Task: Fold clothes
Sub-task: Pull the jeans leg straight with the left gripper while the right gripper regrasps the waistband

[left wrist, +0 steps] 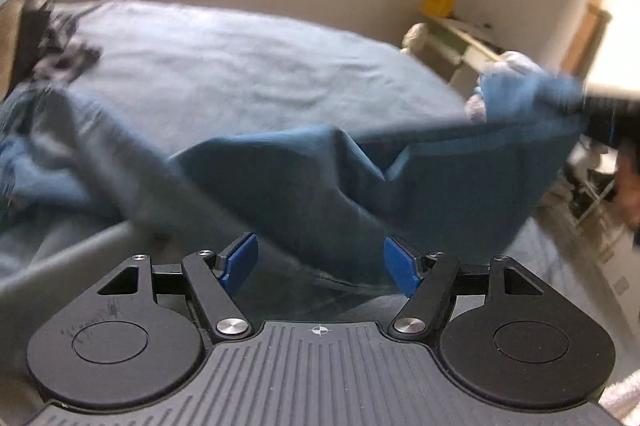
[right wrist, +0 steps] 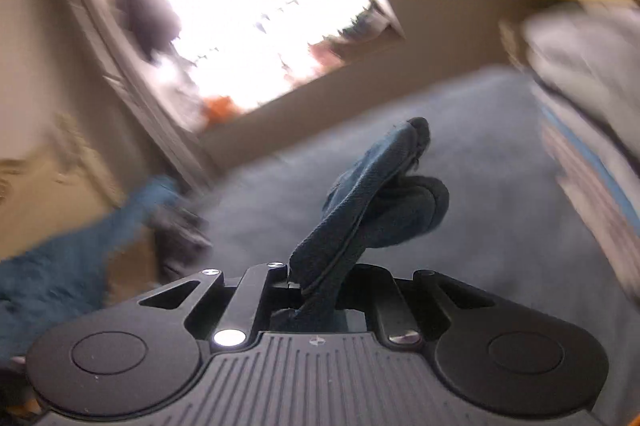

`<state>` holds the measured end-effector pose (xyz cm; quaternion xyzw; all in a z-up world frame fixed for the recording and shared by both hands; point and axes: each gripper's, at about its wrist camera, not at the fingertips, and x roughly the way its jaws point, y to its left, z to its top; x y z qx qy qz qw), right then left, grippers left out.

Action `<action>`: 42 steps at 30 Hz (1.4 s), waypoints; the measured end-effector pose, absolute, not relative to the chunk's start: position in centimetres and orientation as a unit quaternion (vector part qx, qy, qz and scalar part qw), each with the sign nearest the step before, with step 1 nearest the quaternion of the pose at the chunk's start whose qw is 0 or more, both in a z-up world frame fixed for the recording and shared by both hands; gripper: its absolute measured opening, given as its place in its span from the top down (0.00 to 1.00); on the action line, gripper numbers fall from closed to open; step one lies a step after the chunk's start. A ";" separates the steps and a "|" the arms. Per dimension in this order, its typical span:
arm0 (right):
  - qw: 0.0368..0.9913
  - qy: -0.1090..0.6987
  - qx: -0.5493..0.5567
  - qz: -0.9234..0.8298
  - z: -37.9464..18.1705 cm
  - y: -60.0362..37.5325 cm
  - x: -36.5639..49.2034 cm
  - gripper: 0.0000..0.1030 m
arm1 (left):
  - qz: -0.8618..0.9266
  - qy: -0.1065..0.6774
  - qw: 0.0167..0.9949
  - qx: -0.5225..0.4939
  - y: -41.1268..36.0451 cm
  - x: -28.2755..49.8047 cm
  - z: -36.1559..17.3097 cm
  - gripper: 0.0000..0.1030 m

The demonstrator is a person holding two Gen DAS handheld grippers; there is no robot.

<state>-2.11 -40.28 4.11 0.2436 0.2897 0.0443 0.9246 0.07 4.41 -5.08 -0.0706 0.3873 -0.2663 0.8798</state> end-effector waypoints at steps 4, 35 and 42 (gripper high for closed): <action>0.855 0.432 0.280 -0.071 -4.9 -42.1 0.7 0.73 | -0.191 0.405 0.887 -0.114 8.1 1.1 -4.8 0.32; 0.914 0.217 0.041 0.339 13.8 -7.4 17.7 0.15 | 0.116 0.396 0.879 -0.239 27.9 -2.1 -7.6 0.31; 0.761 0.584 0.045 0.279 -3.2 -2.3 25.5 0.18 | 0.103 0.413 0.831 -0.359 30.9 -3.3 -13.1 0.32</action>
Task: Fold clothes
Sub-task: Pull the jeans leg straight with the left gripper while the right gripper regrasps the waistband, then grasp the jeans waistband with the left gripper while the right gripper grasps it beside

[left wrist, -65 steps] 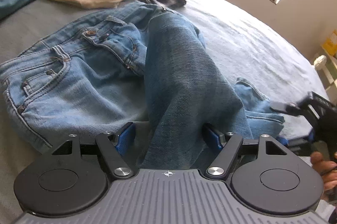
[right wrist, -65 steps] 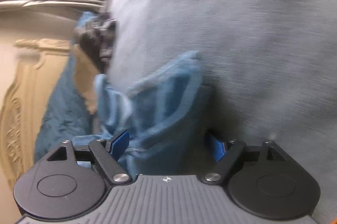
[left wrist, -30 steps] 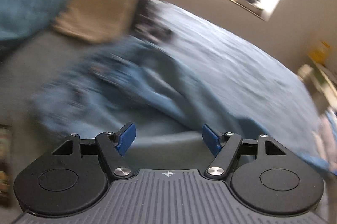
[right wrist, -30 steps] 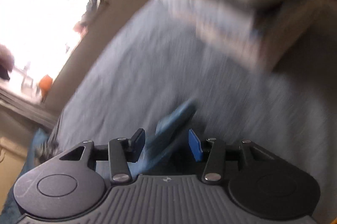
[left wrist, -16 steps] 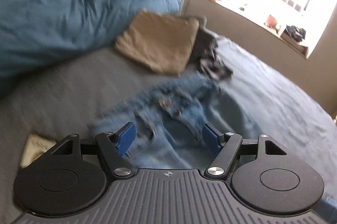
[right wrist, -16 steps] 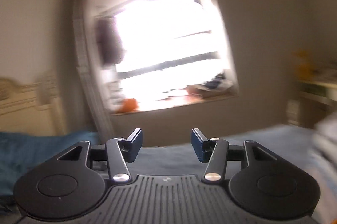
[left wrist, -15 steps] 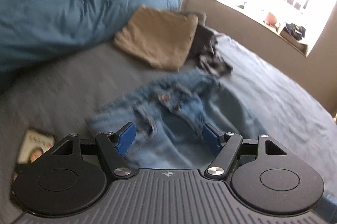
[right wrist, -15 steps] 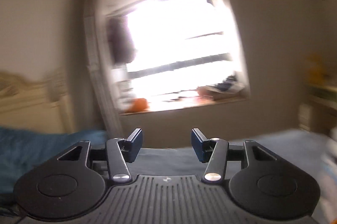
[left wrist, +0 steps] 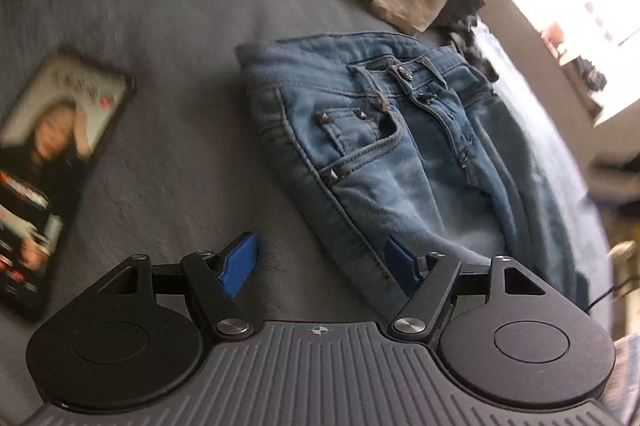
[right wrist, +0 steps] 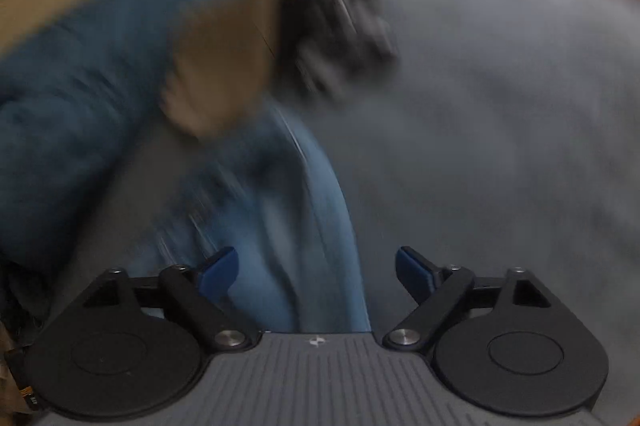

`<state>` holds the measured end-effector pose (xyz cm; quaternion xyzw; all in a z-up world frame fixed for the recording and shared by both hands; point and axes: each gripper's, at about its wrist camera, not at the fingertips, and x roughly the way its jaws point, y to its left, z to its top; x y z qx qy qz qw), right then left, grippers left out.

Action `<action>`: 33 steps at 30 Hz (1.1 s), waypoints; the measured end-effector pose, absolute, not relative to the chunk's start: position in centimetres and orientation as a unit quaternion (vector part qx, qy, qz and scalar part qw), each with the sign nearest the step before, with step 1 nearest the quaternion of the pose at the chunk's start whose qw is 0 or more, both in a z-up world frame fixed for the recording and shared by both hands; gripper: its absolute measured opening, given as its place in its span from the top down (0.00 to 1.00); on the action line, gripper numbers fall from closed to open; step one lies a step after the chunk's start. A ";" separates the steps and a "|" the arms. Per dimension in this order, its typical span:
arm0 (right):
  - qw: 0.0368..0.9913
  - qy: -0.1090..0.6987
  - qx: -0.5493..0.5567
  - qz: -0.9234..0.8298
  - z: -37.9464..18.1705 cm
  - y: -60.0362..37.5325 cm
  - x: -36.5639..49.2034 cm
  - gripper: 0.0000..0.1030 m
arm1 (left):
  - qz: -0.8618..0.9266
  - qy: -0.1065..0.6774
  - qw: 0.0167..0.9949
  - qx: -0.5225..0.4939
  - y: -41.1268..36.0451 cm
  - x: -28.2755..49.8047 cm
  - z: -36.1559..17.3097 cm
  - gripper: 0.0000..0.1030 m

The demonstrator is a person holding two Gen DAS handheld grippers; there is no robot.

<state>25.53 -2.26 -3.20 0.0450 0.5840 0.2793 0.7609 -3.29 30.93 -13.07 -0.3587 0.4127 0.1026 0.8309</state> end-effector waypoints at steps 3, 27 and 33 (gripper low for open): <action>0.728 0.628 0.041 0.272 -6.7 -2.9 25.3 0.26 | 0.085 0.403 0.835 -0.366 30.9 -2.9 -13.7 0.32; 0.841 0.449 -0.237 0.188 -11.3 5.9 32.8 0.96 | 0.053 0.401 0.845 -0.350 30.9 -1.6 -14.8 0.49; 0.834 0.451 -0.257 0.185 -12.2 5.9 32.7 0.85 | 0.064 0.392 0.838 -0.373 31.2 -2.2 -14.4 0.44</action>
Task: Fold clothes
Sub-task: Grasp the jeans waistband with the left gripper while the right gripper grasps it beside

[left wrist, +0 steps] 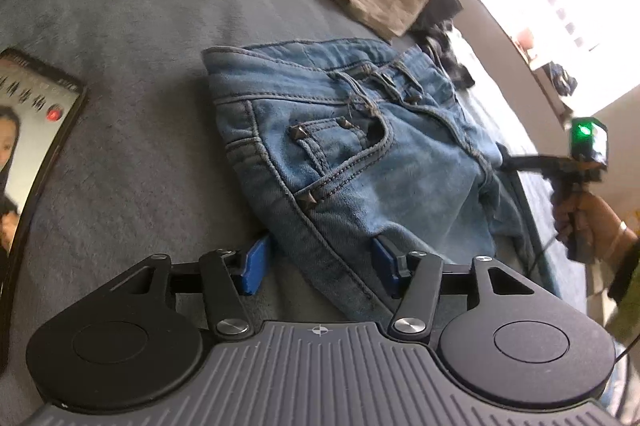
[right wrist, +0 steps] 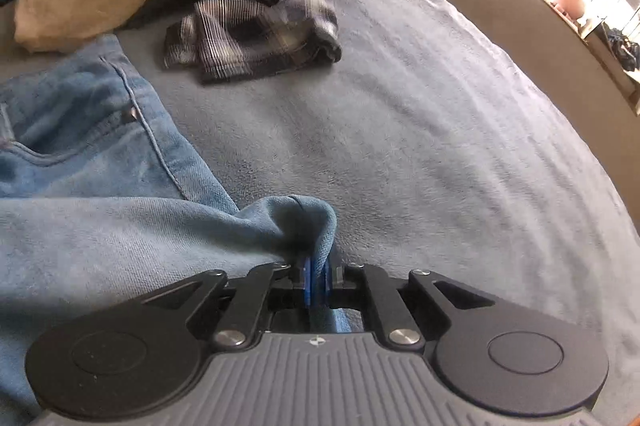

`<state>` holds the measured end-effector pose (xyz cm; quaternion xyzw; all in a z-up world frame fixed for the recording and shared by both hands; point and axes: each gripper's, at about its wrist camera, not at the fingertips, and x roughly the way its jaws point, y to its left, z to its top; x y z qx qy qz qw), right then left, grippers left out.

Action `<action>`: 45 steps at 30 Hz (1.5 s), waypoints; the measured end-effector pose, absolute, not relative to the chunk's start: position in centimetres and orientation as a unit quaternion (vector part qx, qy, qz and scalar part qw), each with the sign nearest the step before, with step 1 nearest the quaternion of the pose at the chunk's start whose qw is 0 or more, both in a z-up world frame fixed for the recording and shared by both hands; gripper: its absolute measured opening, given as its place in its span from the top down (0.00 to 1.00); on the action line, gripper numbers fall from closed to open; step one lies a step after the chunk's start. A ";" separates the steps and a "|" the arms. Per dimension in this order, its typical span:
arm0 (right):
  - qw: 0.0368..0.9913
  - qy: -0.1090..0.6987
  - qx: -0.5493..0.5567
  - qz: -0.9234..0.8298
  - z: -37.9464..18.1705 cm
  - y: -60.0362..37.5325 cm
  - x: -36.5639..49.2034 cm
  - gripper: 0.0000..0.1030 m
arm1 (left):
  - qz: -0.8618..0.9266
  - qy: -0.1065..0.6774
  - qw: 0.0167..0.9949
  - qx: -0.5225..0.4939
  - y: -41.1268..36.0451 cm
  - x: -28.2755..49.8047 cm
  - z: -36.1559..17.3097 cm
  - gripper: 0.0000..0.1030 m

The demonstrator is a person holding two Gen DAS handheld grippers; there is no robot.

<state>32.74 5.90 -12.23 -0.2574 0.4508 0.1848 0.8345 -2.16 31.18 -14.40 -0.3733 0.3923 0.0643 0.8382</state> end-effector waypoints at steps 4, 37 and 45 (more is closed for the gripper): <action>0.842 0.459 -0.216 0.185 -7.2 1.8 32.7 0.59 | 0.074 0.372 0.848 -0.370 31.3 -3.0 -13.1 0.42; 0.756 0.481 -0.219 0.386 -11.5 23.1 26.2 0.63 | 0.145 0.315 0.901 -0.262 30.8 8.4 -14.9 0.89; 0.792 0.459 -0.188 0.355 -10.2 22.8 25.6 0.95 | 0.161 0.273 0.906 -0.280 30.9 7.4 -14.6 1.00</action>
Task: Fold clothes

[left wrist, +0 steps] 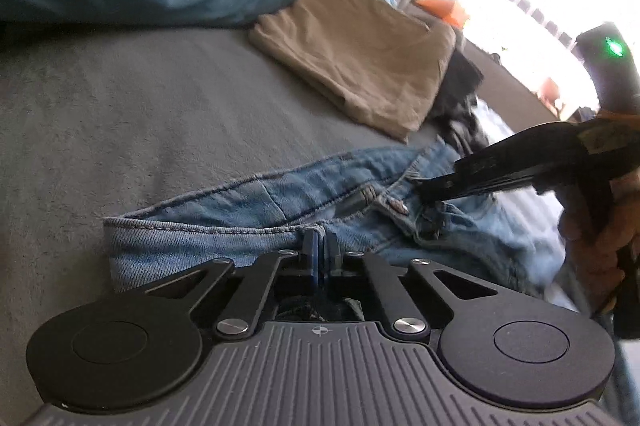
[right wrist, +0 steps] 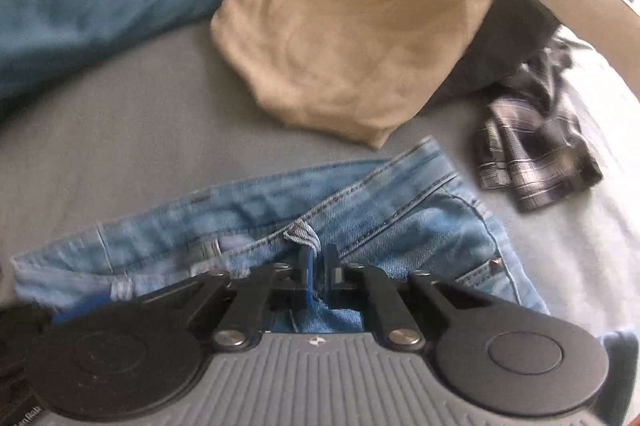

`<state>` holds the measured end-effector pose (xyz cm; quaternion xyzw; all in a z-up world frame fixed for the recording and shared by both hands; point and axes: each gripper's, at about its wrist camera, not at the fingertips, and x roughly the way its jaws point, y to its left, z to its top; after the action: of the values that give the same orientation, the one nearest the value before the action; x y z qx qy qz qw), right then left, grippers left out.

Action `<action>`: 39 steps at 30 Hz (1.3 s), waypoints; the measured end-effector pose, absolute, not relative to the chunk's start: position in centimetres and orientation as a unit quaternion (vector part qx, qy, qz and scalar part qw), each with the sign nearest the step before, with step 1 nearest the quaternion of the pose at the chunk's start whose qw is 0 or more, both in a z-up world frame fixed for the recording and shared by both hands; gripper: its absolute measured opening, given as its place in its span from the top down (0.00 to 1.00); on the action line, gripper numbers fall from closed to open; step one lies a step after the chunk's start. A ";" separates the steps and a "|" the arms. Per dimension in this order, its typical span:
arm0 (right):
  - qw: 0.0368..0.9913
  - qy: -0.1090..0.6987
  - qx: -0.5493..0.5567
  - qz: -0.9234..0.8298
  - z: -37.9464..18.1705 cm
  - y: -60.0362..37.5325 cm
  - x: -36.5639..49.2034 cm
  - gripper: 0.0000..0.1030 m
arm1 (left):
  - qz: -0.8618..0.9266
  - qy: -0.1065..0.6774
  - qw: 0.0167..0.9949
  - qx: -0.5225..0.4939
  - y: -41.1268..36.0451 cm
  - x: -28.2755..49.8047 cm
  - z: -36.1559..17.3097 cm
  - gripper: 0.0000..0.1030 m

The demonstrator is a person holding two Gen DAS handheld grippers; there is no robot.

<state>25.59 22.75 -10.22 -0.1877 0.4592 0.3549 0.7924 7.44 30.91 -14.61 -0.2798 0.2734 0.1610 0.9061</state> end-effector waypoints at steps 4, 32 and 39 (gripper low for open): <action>0.813 0.442 -0.144 0.351 -8.2 21.7 25.8 0.99 | 0.166 0.239 0.916 -0.276 30.8 6.9 -13.6 1.00; 0.819 0.454 -0.088 0.340 -12.6 25.3 28.7 0.99 | 0.187 0.241 0.920 -0.244 32.6 8.3 -15.3 0.99; 0.813 0.473 -0.046 0.338 -10.8 22.8 29.0 0.81 | 0.164 0.256 0.913 -0.273 33.6 8.1 -15.1 0.95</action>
<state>28.99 22.78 -10.82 -0.0459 0.4728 0.3378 0.8125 8.08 33.58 -15.07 -0.2725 0.2555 0.1640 0.9130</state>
